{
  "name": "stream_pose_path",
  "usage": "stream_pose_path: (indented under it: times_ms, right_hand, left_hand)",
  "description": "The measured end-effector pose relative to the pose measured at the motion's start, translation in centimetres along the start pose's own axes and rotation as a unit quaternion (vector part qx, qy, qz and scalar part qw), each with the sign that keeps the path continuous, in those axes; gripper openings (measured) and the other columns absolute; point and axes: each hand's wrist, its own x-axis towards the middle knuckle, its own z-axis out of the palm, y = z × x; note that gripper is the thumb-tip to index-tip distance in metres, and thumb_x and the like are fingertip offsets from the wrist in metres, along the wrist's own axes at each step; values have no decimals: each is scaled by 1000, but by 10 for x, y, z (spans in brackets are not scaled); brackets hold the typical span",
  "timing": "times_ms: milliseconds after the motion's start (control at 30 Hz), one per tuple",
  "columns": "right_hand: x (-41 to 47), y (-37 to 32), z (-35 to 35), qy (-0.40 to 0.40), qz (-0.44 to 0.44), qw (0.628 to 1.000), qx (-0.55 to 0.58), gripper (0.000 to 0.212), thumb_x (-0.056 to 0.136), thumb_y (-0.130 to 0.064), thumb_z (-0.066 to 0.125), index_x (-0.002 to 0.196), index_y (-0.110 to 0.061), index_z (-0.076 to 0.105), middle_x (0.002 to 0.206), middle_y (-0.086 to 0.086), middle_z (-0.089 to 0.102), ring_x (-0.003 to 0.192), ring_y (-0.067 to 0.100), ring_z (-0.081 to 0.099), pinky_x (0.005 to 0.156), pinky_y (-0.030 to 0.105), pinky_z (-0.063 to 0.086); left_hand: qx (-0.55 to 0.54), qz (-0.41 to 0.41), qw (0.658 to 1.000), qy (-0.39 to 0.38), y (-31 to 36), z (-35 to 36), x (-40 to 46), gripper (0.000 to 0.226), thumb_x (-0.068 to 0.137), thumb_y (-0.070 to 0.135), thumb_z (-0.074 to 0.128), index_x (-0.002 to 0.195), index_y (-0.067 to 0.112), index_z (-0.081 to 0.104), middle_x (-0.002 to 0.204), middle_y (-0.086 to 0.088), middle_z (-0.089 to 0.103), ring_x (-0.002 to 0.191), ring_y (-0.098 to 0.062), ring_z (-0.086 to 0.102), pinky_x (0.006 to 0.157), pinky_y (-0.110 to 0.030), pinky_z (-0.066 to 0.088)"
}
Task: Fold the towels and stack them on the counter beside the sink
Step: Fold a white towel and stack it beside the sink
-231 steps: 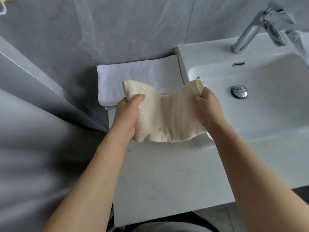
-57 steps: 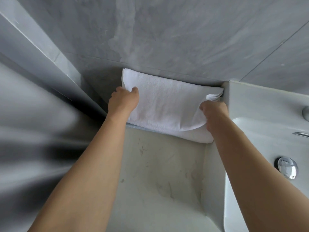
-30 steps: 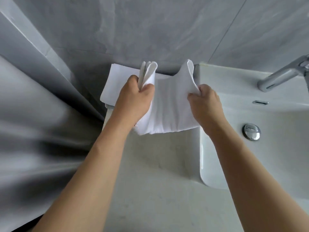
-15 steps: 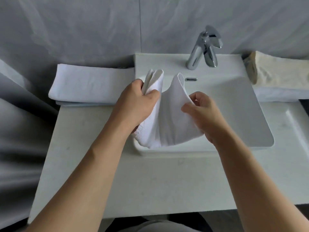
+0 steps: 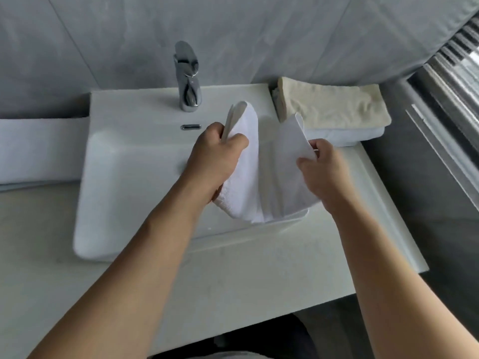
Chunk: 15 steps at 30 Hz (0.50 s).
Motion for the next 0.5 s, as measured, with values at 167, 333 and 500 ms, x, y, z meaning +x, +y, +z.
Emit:
stream_pose_path:
  times_ms: [167,333,500]
  right_hand:
    - [58,44,-64,68,-3,993,-94,6,88,-11,47,85,-15,49,69,-8,49,60,8,44,48,27,28]
    - [140,80,-100,84,17,993,-80,12,93,-14,46,103,-12,51,74,-9,45,68,22,46,59,30,32]
    - [217,111,-128,102,21,994,-37,23,89,-13,45,109,-8,55,103,7,60,95,30,55,74,31,39]
  left_hand:
    - [-86,-24,996,-14,23,67,29,26,83,29,59,92,6,50,81,-5,44,72,-18,44,66,-35,37]
    - [-121,-26,992,23,47,139,74,20,88,27,59,95,11,52,84,-3,46,72,-17,45,64,-32,38]
    - [-153,-27,987,30,65,201,123,35,85,30,58,106,3,56,90,-3,51,78,-18,51,71,-35,43]
